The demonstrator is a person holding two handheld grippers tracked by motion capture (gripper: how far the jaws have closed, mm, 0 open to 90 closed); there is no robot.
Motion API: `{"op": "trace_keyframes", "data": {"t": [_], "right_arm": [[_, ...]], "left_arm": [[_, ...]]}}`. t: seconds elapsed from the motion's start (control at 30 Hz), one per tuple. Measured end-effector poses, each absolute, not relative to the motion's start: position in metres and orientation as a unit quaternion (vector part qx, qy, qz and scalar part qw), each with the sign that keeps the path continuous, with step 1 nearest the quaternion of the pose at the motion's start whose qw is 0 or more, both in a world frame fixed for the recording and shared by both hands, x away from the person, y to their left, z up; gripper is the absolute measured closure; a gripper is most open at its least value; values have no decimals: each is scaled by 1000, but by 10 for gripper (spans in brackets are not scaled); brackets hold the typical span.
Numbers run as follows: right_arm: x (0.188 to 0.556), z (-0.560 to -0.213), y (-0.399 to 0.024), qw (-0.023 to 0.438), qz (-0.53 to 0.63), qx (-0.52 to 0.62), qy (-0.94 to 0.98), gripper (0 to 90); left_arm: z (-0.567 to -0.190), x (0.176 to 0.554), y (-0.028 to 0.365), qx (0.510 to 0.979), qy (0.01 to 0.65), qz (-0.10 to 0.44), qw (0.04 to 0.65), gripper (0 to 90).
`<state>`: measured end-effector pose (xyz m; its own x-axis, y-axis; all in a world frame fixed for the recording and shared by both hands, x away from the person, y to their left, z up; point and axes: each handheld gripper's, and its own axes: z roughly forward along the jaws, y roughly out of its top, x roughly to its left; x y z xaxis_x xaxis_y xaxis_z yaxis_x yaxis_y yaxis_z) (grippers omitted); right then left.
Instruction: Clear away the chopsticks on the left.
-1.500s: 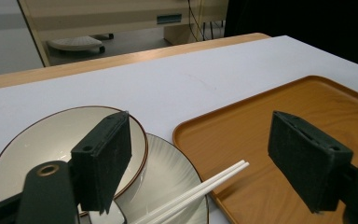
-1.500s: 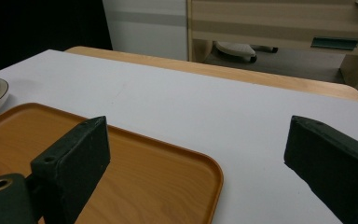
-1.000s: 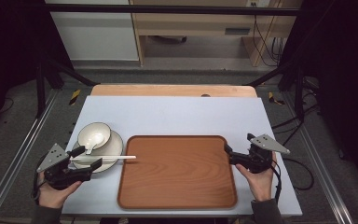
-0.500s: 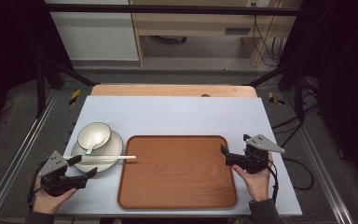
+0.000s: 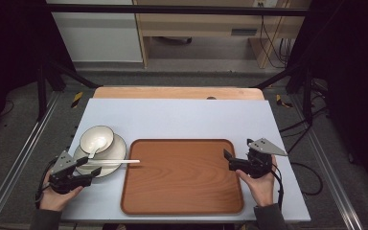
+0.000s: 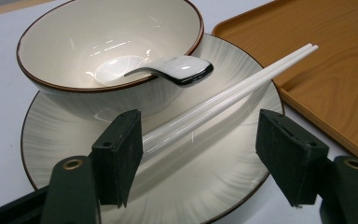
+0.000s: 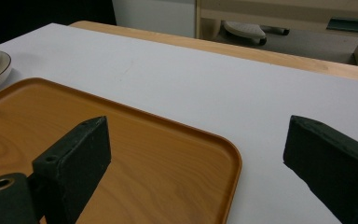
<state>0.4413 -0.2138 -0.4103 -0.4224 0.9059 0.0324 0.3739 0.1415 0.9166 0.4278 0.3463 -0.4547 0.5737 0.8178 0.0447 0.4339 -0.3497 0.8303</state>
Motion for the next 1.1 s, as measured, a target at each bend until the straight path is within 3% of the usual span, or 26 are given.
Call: {"op": "trace_keyframes", "data": {"t": [0.57, 0.9, 1.1], "right_arm": [[440, -409, -215, 282, 472, 458, 698, 78], [442, -411, -214, 281, 470, 457, 701, 78], [442, -410, -214, 280, 471, 457, 701, 80]], "left_arm": [[-458, 429, 345, 795, 398, 246, 386, 443], [-460, 433, 345, 804, 390, 238, 381, 418], [-459, 433, 346, 804, 393, 237, 378, 469]]}}
